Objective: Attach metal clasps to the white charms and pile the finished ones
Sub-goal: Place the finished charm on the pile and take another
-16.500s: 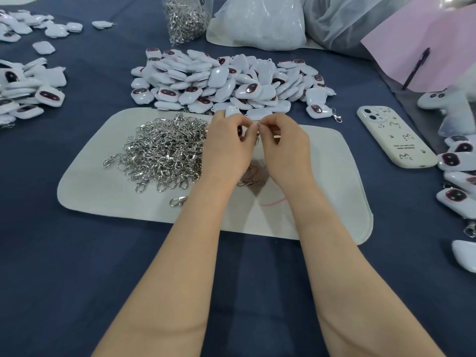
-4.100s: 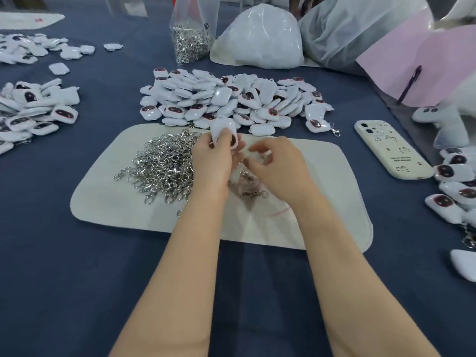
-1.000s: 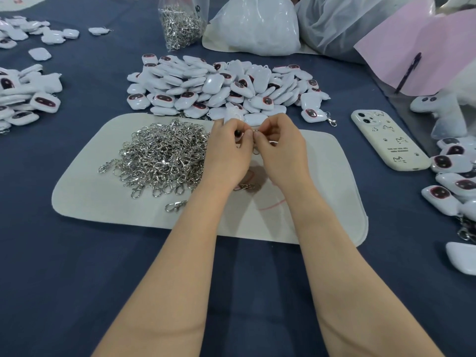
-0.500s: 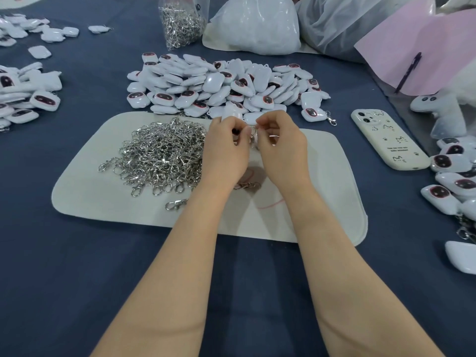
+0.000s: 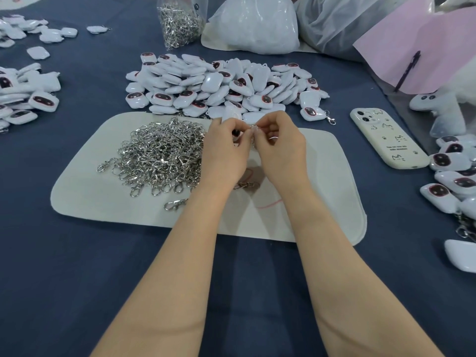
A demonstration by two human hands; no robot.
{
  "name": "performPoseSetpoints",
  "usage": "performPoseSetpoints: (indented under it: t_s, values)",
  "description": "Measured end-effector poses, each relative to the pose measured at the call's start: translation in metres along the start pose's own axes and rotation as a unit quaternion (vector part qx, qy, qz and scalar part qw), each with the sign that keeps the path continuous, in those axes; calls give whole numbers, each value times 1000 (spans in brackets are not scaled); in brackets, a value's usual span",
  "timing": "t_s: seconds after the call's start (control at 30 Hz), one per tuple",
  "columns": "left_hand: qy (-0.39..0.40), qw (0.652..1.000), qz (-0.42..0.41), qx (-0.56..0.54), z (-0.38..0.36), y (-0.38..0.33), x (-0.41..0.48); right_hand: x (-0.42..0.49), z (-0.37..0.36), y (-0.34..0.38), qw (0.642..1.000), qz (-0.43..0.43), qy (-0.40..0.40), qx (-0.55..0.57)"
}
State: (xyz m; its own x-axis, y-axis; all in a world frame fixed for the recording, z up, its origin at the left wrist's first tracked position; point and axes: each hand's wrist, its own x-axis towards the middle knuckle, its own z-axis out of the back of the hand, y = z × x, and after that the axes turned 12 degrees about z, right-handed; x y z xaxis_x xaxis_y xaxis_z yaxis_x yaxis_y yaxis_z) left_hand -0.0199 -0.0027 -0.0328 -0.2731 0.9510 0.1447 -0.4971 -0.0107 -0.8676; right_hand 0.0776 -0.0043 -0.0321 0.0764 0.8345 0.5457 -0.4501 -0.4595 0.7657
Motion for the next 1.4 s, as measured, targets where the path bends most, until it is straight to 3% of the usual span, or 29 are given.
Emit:
performPoseSetpoints:
  t_s: [1.0, 1.3, 1.4]
  values:
    - [-8, 998, 4, 60, 2, -5, -3, -2, -2, -3, 999, 19, 35, -18]
    - [-18, 992, -44, 118, 5, -2, -3, -2, 1, -4, 994, 57, 63, -69]
    - [-22, 997, -40, 58, 4, -2, -2, 0, 0, -2, 999, 27, 36, -28]
